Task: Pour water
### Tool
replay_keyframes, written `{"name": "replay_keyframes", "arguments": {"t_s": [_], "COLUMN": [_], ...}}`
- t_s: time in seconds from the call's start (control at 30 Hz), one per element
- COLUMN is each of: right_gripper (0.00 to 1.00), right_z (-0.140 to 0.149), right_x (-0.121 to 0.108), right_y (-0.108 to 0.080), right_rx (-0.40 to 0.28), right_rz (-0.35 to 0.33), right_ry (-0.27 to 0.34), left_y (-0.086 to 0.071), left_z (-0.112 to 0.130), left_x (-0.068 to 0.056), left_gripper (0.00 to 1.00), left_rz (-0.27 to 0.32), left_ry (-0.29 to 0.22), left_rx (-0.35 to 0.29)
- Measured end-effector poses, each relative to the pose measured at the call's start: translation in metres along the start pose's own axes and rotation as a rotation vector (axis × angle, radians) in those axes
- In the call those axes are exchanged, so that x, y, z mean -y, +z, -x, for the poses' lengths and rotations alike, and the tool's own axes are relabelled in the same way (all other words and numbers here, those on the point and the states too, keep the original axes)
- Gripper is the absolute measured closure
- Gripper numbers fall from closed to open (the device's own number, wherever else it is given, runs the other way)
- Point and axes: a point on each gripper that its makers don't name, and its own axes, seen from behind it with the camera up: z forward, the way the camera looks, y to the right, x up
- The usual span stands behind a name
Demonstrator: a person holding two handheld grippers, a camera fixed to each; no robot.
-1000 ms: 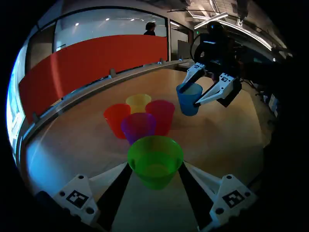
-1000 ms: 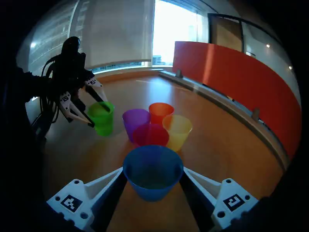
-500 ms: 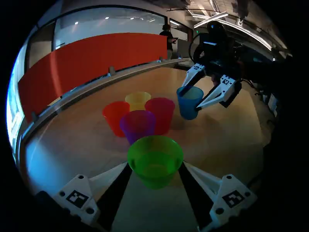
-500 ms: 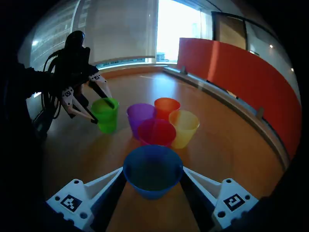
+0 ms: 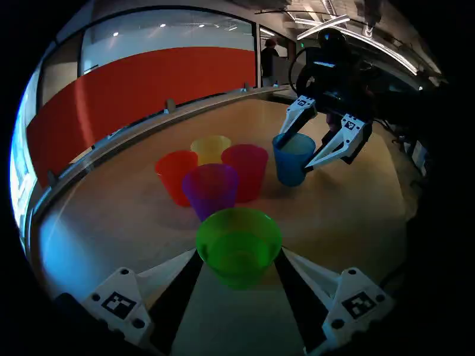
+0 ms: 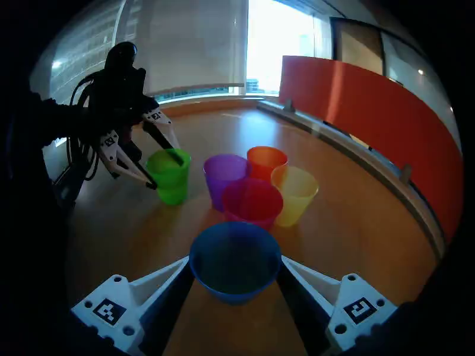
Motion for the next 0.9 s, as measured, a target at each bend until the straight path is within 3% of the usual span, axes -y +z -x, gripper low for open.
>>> {"name": "replay_keyframes", "arguments": {"t_s": [0.9], "right_gripper": [0.08], "right_z": [0.0076], "right_x": [0.0080], "right_y": [0.0074], "right_rx": [0.014], "right_rz": [-0.020], "right_ry": [0.006], "left_y": [0.0031], "left_z": [0.0091], "left_x": [0.0039], "left_gripper": [0.17], "left_rz": [-0.003], "left_ry": [-0.006], "left_rx": [0.023]}}
